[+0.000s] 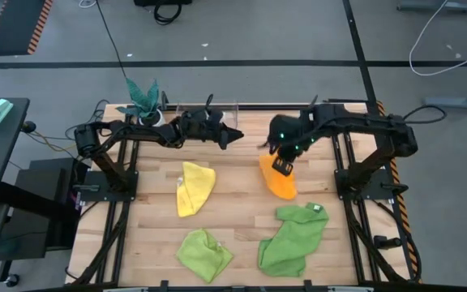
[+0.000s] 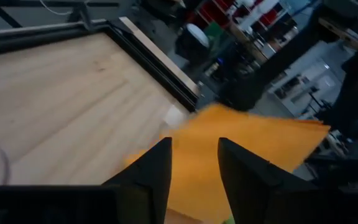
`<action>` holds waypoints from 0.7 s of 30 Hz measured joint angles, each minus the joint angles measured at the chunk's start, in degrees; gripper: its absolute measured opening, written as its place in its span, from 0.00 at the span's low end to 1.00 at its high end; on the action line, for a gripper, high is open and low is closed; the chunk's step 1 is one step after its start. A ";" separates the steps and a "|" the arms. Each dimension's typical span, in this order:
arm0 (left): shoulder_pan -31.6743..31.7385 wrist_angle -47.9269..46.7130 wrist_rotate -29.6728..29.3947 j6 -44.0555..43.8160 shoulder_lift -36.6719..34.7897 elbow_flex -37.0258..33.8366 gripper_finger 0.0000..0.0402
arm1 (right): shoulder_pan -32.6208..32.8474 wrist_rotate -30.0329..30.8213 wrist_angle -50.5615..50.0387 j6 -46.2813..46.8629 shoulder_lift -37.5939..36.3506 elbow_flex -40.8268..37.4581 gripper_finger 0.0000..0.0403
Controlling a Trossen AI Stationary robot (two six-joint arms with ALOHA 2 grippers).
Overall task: Fold microfiber towels
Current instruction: Fold the orange towel
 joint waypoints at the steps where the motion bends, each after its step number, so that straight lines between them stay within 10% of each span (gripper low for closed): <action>1: -0.35 0.08 0.62 -0.01 0.00 0.00 0.36 | 1.29 -0.02 -0.71 1.02 0.04 0.45 0.00; 21: -10.85 -1.19 15.33 -1.65 15.60 15.02 0.39 | 14.00 1.18 -10.70 18.97 -0.07 1.89 0.00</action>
